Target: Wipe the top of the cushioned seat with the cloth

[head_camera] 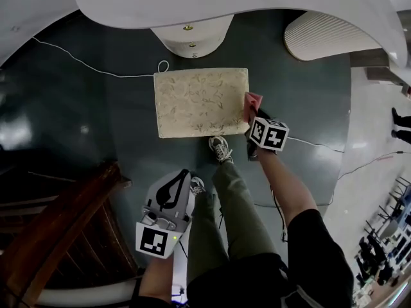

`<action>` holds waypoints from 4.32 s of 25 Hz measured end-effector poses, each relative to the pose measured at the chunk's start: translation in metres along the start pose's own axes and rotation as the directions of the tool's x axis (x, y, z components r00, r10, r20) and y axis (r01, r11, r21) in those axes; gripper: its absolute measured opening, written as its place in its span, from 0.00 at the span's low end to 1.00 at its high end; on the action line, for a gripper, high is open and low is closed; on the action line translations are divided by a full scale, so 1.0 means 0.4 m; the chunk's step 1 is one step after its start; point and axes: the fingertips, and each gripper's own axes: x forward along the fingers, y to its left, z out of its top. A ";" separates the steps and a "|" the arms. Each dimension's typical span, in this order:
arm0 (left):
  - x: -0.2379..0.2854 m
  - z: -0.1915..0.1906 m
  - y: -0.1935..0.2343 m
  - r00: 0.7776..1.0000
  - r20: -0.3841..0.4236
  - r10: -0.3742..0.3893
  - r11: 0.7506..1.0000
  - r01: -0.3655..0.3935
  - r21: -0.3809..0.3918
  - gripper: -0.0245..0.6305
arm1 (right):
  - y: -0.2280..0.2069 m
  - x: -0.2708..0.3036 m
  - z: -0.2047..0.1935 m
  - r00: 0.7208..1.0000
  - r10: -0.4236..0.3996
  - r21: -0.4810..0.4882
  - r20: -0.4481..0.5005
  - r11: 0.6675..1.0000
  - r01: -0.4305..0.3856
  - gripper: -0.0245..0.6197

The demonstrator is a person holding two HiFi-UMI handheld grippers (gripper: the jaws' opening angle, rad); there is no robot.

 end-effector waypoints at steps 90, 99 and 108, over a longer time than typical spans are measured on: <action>-0.258 0.344 -0.102 0.990 0.122 -0.068 0.984 0.047 0.169 0.06 | 0.344 -0.737 0.110 0.900 0.150 0.086 0.409 0.976 -0.201 0.08; -0.364 0.399 -0.129 0.983 0.165 -0.076 0.974 0.038 0.222 0.06 | 0.496 -0.921 0.083 0.845 0.245 0.028 0.475 0.956 -0.292 0.08; -0.493 0.437 -0.142 0.976 0.211 -0.062 0.968 0.007 0.252 0.06 | 0.610 -1.106 0.071 0.776 0.352 -0.162 0.524 0.935 -0.315 0.08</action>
